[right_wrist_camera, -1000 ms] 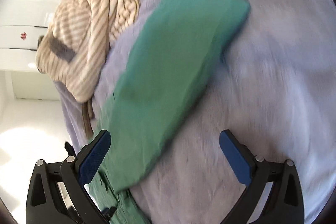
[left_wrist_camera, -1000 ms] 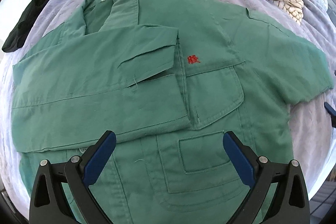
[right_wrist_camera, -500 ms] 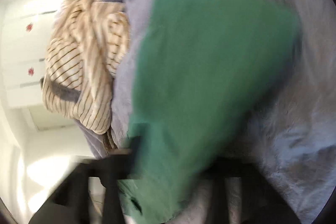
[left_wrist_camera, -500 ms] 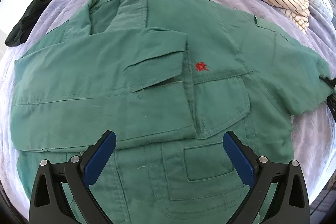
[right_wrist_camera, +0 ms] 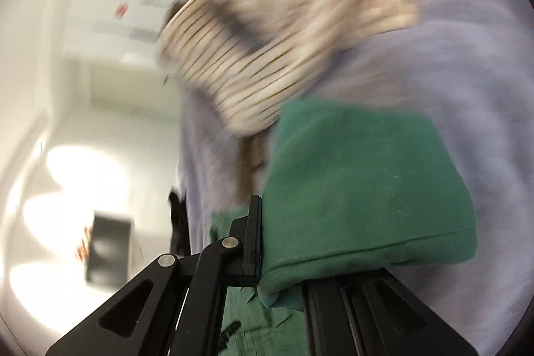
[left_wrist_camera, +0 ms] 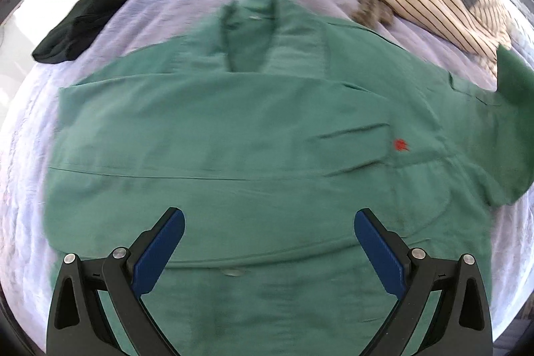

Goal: Fold large clothes

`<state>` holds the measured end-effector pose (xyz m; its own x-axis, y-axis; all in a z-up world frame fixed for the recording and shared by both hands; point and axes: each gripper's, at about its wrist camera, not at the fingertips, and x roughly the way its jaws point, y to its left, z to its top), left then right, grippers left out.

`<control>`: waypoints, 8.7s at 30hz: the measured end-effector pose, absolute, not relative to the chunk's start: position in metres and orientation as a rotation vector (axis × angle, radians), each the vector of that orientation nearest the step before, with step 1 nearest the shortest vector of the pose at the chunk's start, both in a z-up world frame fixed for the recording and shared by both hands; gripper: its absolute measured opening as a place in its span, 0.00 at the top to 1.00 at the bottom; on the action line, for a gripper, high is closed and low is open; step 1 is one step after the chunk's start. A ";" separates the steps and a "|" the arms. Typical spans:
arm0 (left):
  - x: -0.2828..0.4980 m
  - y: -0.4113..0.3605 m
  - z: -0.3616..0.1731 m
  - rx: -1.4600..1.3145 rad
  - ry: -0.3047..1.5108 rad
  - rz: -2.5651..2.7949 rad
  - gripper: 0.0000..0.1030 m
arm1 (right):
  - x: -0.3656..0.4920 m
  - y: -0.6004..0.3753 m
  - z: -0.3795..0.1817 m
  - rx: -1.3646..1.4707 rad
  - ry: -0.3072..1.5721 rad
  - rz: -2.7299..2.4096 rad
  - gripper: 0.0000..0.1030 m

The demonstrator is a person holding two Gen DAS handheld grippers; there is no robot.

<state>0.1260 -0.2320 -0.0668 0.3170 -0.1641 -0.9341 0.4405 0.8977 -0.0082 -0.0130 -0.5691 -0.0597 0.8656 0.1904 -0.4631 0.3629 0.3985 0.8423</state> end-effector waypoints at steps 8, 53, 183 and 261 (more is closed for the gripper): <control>0.153 -0.152 -0.071 0.194 1.184 -0.313 0.01 | 0.108 -0.381 -0.041 0.796 0.762 0.106 0.96; 0.174 -0.118 -0.092 0.121 1.210 -0.415 0.01 | 0.039 -0.327 -0.143 0.902 1.096 -0.163 0.44; 0.203 -0.163 -0.105 -0.026 1.350 -0.321 0.99 | -0.044 -0.403 -0.107 0.928 1.125 -0.190 0.36; -0.019 -0.016 -0.158 0.191 1.364 -0.163 0.00 | -0.101 -0.277 -0.066 0.844 1.290 -0.051 0.00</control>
